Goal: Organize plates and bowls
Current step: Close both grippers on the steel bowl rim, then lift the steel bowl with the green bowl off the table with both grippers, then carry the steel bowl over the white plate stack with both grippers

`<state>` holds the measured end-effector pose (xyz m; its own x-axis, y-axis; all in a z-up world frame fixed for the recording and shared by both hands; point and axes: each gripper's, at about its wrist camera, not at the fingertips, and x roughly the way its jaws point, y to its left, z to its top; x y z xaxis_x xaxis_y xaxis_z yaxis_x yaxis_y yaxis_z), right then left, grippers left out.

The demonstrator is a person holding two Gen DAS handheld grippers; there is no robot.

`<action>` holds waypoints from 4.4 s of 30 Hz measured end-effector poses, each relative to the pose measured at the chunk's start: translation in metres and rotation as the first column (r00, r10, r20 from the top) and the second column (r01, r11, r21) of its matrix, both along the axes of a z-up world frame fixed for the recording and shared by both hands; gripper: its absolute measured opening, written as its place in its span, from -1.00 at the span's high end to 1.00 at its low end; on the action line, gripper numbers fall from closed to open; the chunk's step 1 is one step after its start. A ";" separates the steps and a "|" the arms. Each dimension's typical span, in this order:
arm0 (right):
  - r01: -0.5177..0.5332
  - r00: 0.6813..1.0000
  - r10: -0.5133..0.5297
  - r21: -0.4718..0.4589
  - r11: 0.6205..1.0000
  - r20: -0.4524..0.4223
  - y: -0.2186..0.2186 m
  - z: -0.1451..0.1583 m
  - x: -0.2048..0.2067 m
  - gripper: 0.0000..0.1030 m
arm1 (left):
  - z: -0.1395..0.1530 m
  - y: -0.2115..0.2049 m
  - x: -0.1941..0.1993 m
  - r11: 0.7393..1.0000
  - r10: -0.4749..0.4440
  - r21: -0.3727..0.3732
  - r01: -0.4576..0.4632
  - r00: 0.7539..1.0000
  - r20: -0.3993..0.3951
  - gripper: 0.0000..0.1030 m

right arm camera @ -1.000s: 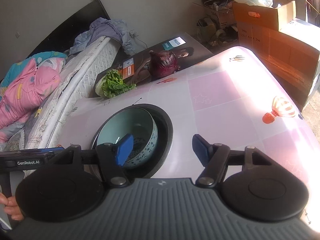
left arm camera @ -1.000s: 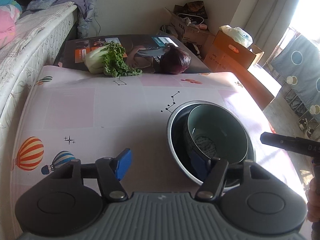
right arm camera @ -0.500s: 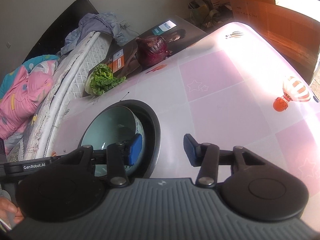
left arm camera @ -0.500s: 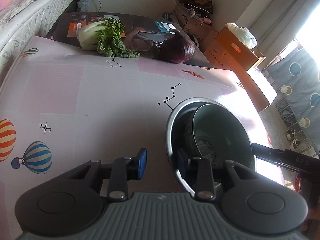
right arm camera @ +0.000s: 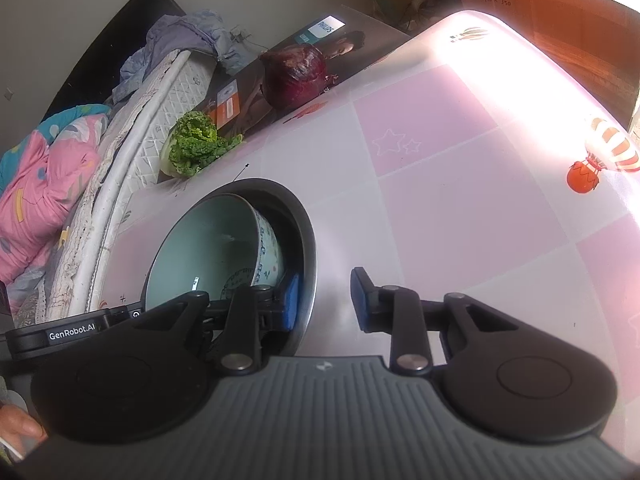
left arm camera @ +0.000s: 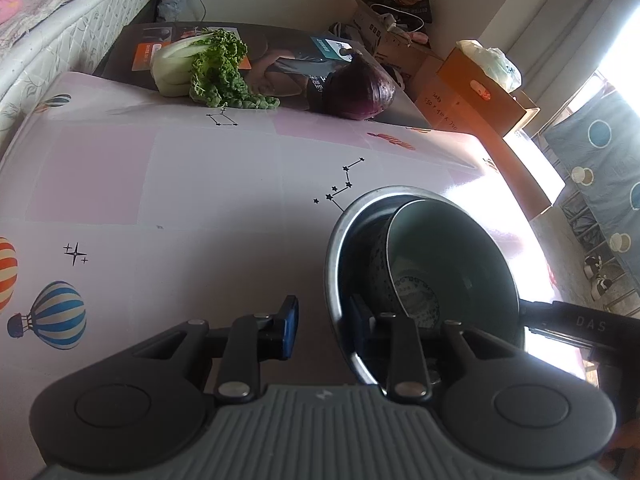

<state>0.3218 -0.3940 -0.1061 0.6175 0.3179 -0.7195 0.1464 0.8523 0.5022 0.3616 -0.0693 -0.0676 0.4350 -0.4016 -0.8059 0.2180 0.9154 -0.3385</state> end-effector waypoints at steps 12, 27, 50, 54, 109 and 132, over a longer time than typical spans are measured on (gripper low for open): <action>-0.008 1.000 0.007 0.040 0.999 0.025 0.006 -0.010 0.004 0.73 | -0.006 -0.006 0.003 1.000 -0.006 -0.024 0.006 1.000 -0.005 0.74; -0.006 0.998 0.002 0.058 0.998 0.063 0.005 -0.011 0.000 0.83 | -0.002 -0.010 -0.006 1.000 -0.001 0.015 0.001 1.000 0.029 0.73; -0.006 0.997 0.001 0.068 0.998 0.075 0.004 -0.008 -0.002 0.83 | 0.005 -0.009 -0.012 1.000 0.001 0.020 -0.002 0.999 0.051 0.72; -0.006 0.997 0.001 0.067 0.998 0.074 0.004 -0.008 -0.002 0.83 | 0.003 -0.010 -0.012 1.000 0.001 0.020 -0.002 0.999 0.047 0.72; -0.097 0.995 0.096 0.044 0.994 0.034 0.056 0.033 -0.199 0.78 | 0.029 0.045 -0.199 0.999 0.003 0.054 -0.002 1.000 -0.016 0.69; 0.005 0.986 -0.019 0.083 0.997 0.165 0.016 0.038 -0.269 0.05 | 0.026 0.061 -0.238 0.999 0.003 -0.040 -0.002 1.000 0.023 0.11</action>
<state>0.0527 -0.3779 -0.0686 0.7300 0.3632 -0.5789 0.0657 0.8059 0.5884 0.1235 -0.0080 -0.0412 0.4542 -0.4320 -0.7792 0.2241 0.9019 -0.3693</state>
